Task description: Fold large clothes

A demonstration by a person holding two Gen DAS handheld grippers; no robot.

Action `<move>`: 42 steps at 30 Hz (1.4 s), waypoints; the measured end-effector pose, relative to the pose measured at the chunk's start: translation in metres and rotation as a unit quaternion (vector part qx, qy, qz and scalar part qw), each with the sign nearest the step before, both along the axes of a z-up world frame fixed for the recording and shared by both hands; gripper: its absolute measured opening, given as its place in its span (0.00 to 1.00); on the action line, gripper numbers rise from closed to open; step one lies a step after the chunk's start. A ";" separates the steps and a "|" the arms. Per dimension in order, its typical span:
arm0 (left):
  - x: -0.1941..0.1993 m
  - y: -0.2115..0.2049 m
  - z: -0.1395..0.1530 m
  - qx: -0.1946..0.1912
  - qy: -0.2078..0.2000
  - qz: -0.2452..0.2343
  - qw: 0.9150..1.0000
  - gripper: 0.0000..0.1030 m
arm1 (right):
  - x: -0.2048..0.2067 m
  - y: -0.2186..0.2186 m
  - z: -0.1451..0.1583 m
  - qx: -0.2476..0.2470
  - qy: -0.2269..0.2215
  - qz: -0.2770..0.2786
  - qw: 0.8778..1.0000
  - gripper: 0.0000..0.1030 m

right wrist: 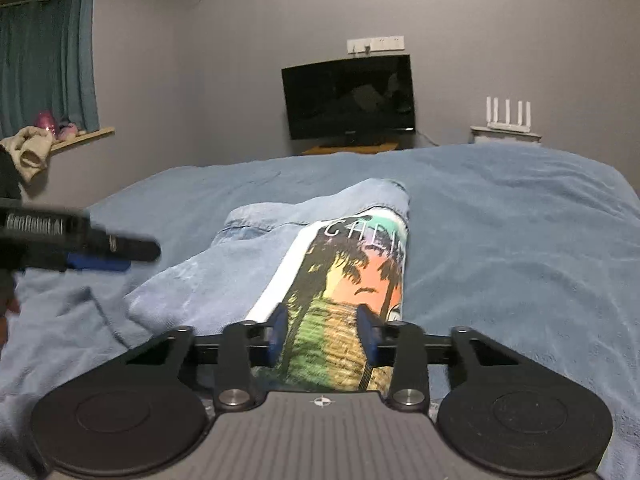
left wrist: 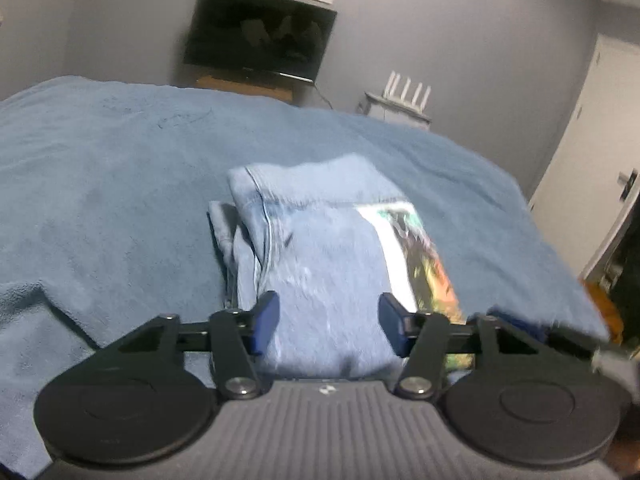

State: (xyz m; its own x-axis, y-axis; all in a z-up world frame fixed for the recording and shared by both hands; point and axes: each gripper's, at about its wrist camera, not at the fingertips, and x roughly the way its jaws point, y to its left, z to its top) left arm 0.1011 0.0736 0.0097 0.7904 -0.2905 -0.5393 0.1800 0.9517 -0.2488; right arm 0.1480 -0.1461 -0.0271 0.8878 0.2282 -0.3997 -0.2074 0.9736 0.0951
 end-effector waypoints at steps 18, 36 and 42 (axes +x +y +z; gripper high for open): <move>0.033 0.010 -0.058 0.018 0.055 -0.029 0.998 0.42 | 0.049 0.011 -0.032 0.011 0.021 0.023 0.999 0.25; 0.052 0.018 -0.069 0.003 0.058 -0.020 0.998 0.50 | 0.062 -0.035 -0.044 0.198 0.099 -0.024 0.975 0.60; 0.026 0.009 -0.068 0.015 0.000 -0.020 1.000 0.66 | 0.049 -0.053 -0.048 0.197 0.099 -0.056 0.974 0.66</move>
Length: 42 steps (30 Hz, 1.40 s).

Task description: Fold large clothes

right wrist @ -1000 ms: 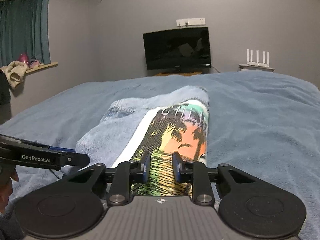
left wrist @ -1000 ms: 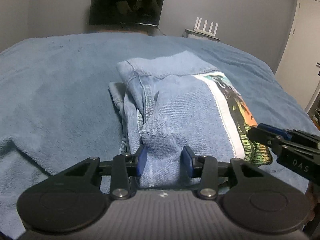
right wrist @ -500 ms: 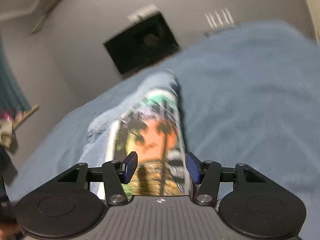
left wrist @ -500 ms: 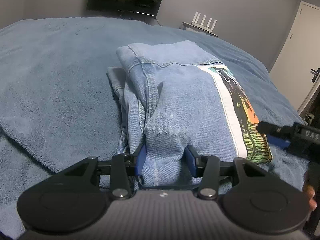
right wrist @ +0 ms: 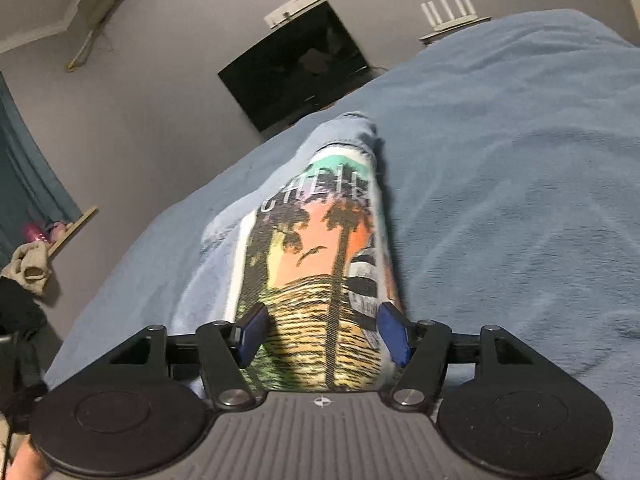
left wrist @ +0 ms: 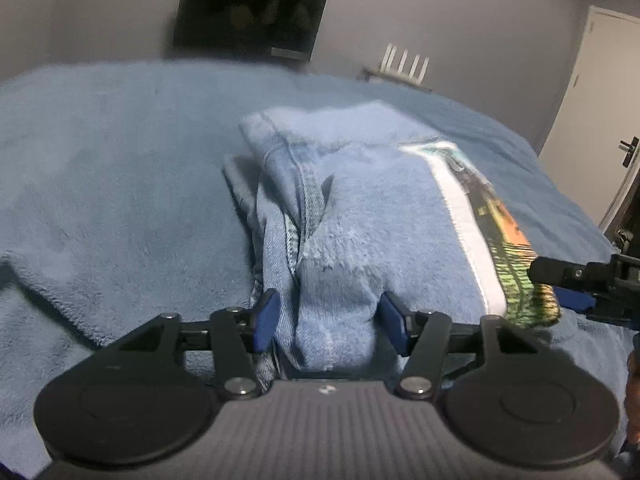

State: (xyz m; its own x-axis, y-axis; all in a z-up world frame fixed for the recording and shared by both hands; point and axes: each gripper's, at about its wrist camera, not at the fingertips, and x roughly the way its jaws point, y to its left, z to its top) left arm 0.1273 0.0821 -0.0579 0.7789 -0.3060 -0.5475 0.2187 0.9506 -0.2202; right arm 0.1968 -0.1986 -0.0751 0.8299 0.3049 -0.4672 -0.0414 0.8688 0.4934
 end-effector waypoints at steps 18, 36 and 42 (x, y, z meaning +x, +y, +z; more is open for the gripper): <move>-0.082 -0.028 -0.012 0.075 0.124 0.028 0.989 0.92 | -0.088 0.056 0.006 -0.224 0.056 0.035 0.972 0.93; -0.071 -0.045 -0.033 0.140 0.129 0.009 0.982 1.00 | -0.048 0.067 -0.040 -0.251 0.127 0.068 0.957 1.00; -0.070 -0.050 -0.039 0.157 0.129 -0.001 0.979 1.00 | -0.046 0.070 -0.044 -0.261 0.135 0.074 0.953 1.00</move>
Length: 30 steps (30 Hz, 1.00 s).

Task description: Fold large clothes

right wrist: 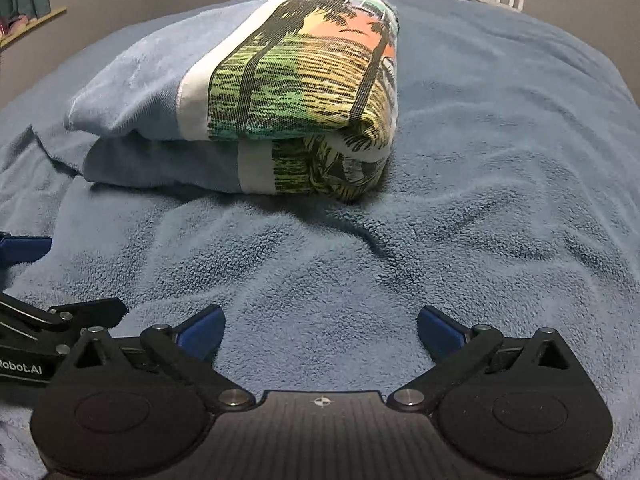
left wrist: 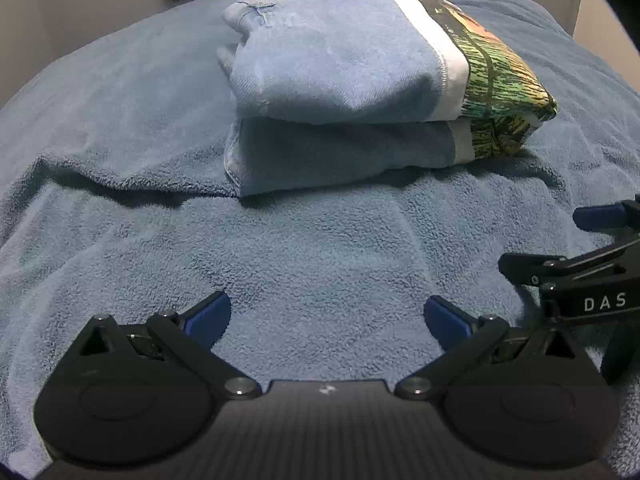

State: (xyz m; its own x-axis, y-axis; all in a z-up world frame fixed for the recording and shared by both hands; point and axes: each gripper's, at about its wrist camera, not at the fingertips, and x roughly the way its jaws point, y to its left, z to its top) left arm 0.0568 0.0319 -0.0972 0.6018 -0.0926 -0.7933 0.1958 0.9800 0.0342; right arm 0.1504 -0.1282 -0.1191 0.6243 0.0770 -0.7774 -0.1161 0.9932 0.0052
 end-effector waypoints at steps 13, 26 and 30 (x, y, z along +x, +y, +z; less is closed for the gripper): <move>0.000 0.001 0.000 -0.005 0.002 0.001 1.000 1.00 | 0.003 0.001 -0.001 0.006 0.003 -0.001 1.000 1.00; 0.001 0.002 0.000 -0.005 0.002 0.001 1.000 1.00 | 0.003 0.002 -0.001 0.006 0.003 -0.001 1.000 1.00; 0.001 0.002 0.000 -0.005 0.002 0.001 1.000 1.00 | 0.003 0.002 -0.001 0.006 0.003 -0.001 1.000 1.00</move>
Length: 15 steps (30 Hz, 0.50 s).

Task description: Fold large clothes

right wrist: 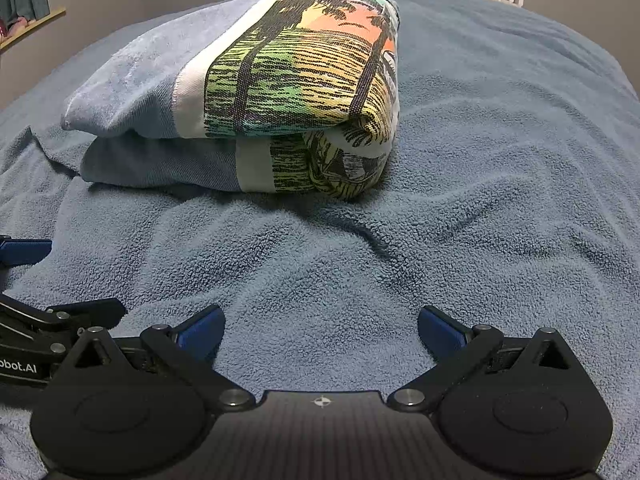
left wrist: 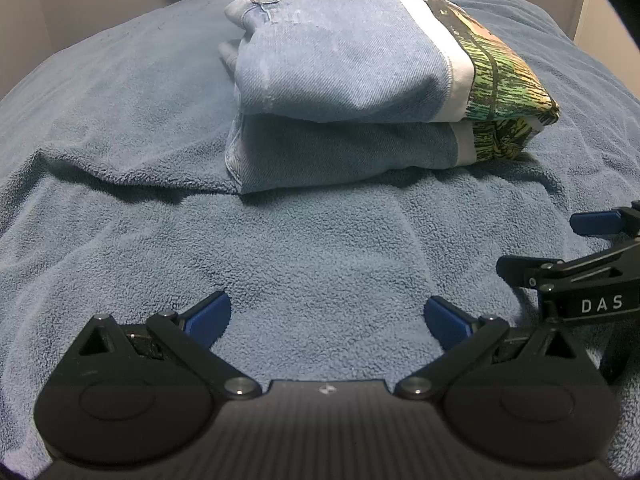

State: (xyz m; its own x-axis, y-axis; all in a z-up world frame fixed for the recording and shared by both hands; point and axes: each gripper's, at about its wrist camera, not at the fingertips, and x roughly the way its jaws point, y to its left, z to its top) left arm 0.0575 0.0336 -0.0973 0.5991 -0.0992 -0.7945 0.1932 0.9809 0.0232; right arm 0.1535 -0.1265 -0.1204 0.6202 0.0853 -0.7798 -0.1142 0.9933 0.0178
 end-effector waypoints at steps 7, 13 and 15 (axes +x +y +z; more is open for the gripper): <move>0.000 0.000 0.000 0.000 0.000 0.000 1.000 1.00 | -0.001 -0.001 -0.001 0.000 0.000 0.000 1.000 1.00; 0.000 0.000 0.000 0.000 0.000 0.000 1.000 1.00 | -0.001 -0.001 -0.001 0.000 0.000 0.000 1.000 1.00; 0.000 0.000 0.000 0.000 0.000 0.000 1.000 1.00 | -0.001 -0.001 0.000 0.000 0.000 0.000 1.000 1.00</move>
State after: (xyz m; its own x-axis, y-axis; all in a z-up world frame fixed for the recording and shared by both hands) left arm 0.0579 0.0334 -0.0976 0.5987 -0.1000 -0.7947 0.1935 0.9809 0.0224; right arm 0.1528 -0.1273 -0.1208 0.6203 0.0851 -0.7797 -0.1144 0.9933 0.0173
